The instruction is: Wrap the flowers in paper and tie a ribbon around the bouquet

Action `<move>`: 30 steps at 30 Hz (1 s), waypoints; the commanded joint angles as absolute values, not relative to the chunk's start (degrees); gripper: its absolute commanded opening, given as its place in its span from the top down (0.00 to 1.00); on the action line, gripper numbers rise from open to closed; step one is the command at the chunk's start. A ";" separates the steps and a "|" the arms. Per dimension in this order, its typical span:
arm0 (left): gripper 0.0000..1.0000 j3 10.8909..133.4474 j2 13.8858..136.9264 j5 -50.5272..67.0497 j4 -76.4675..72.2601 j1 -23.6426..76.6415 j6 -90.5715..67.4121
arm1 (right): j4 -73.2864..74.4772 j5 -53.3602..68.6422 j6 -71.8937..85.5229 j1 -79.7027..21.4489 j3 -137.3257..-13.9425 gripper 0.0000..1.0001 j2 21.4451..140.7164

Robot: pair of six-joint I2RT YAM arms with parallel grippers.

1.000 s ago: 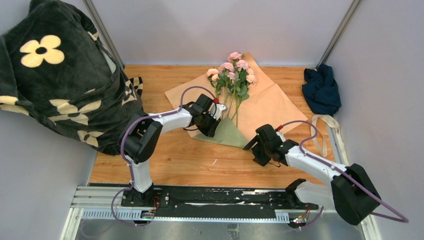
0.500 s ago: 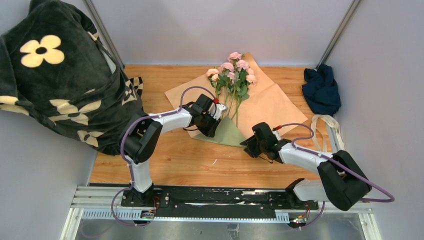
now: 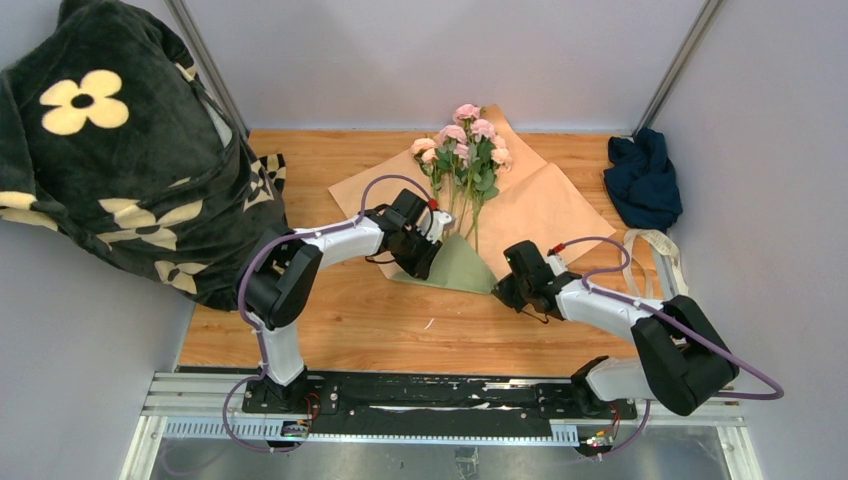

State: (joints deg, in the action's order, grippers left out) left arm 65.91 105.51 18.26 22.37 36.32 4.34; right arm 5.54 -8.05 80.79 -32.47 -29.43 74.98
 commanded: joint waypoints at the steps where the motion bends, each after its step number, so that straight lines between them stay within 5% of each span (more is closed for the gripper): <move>1: 0.66 69.90 99.75 21.61 28.70 37.44 5.97 | 16.03 -14.82 71.71 -31.60 -32.66 1.00 75.70; 10: 0.65 72.40 105.92 31.83 21.40 41.48 2.28 | 18.14 -17.48 68.22 -32.30 -33.43 1.00 72.74; 19: 0.62 82.62 119.19 15.47 21.84 41.42 1.47 | 22.73 -23.72 53.83 -37.44 -44.61 1.00 76.11; 30: 0.62 79.77 121.73 18.01 21.48 40.16 0.29 | 14.10 -31.33 24.59 -50.84 -52.66 1.00 82.43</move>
